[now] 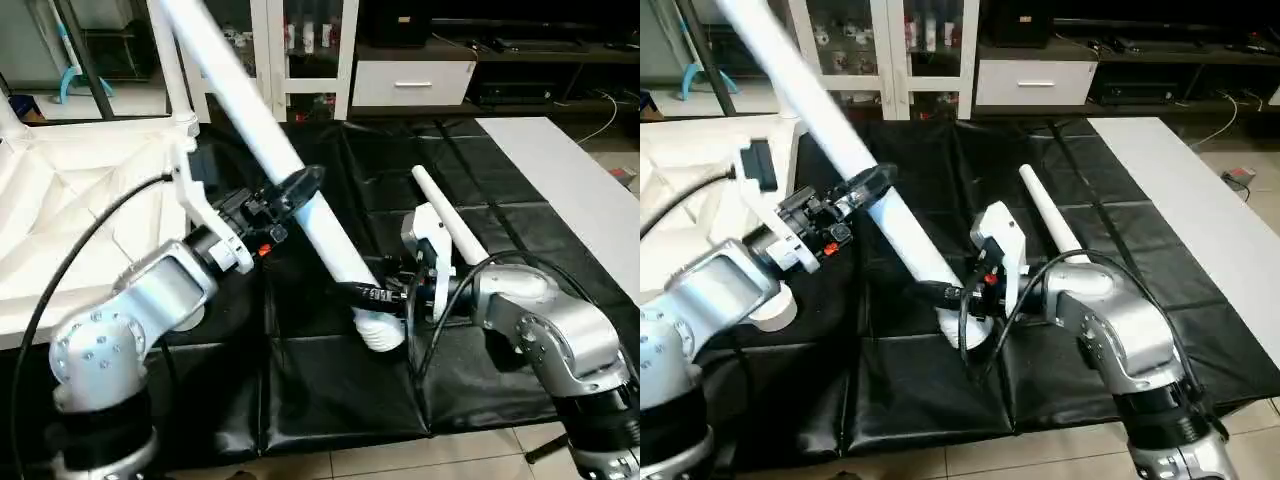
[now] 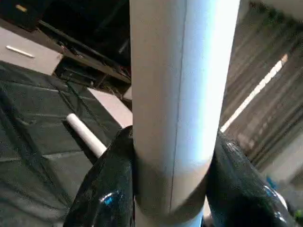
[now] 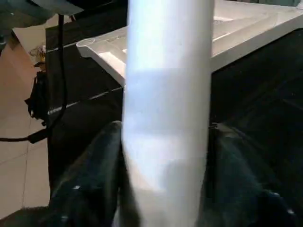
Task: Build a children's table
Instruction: Pick table leg
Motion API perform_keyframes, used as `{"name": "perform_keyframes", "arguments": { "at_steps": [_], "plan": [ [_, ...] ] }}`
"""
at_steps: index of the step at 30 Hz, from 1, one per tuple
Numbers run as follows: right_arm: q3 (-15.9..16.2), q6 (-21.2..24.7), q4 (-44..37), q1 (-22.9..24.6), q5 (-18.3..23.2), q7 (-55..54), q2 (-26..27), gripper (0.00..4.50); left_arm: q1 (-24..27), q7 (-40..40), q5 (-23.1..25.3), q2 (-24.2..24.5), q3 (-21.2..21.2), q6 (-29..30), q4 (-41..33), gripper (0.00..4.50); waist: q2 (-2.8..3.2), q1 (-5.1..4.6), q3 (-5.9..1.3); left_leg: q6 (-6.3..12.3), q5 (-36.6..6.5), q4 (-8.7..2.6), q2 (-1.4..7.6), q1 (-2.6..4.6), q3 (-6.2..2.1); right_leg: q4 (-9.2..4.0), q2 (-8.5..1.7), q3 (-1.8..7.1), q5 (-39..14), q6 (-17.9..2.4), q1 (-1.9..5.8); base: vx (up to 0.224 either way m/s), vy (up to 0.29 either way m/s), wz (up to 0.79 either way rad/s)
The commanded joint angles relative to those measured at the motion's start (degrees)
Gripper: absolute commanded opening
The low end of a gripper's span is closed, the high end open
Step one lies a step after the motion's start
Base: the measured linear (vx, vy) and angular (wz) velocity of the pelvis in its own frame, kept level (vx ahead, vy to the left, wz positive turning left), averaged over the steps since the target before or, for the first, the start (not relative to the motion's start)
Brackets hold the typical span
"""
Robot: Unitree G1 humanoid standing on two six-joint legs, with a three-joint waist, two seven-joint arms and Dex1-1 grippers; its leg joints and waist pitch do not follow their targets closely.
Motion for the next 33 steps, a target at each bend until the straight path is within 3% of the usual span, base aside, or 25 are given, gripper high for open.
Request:
{"name": "perform_keyframes", "arguments": {
  "at_steps": [1,8,16,20,27,33],
  "plan": [
    [-1.74,0.40,0.35,-1.16,0.91,0.26,-0.30,2.82,-1.23,-2.11,0.29,1.09,-2.21,1.52,-1.24,1.73,0.21,0.06,-3.28,-1.52,-10.94,-4.57,2.86,1.51,-1.21,-4.45,-3.40,1.88,-10.20,-11.28,1.53,0.000,0.000,0.00],
    [-0.42,0.29,2.40,-2.99,0.65,4.17,-3.36,3.42,-3.50,-6.49,1.44,5.79,-7.19,3.14,-1.05,1.73,0.20,0.28,-3.46,-1.31,-9.65,-4.37,2.74,1.51,-1.07,-4.12,-3.36,1.84,-7.60,-12.08,1.73,0.000,0.000,0.00],
    [3.59,5.00,2.71,-4.22,1.48,10.76,-7.84,3.44,-6.60,-11.91,4.99,9.52,-12.31,2.43,-0.41,1.73,-0.16,0.41,-3.50,-0.60,-8.51,-4.19,2.80,1.34,-1.03,-3.95,-3.55,1.89,-6.89,-13.24,2.04,0.000,0.000,0.00],
    [5.33,6.33,2.97,-4.46,0.39,10.32,-8.33,3.44,-7.57,-13.18,5.65,10.15,-13.43,1.58,-0.08,1.73,-0.01,0.42,-3.50,-0.76,-8.59,-4.15,2.82,1.41,-0.99,-3.95,-3.57,1.86,-7.26,-13.76,1.97,0.000,0.000,0.00],
    [5.66,7.90,2.11,-3.65,0.74,9.32,-7.18,3.44,-8.07,-14.63,7.05,10.33,-13.87,0.35,0.57,1.73,0.07,0.41,-3.58,-1.21,-8.82,-4.14,2.81,1.39,-1.01,-3.90,-3.55,1.87,-6.69,-13.85,2.04,0.000,0.000,0.00],
    [6.32,8.24,1.51,-3.25,0.71,9.05,-7.31,2.80,-7.87,-15.68,7.48,10.75,-14.09,0.06,0.76,1.73,0.11,0.51,-3.60,-1.29,-8.88,-4.17,2.85,1.45,-1.03,-3.79,-3.53,1.84,-6.06,-14.15,2.06,0.000,0.000,0.00]
  ]
}}
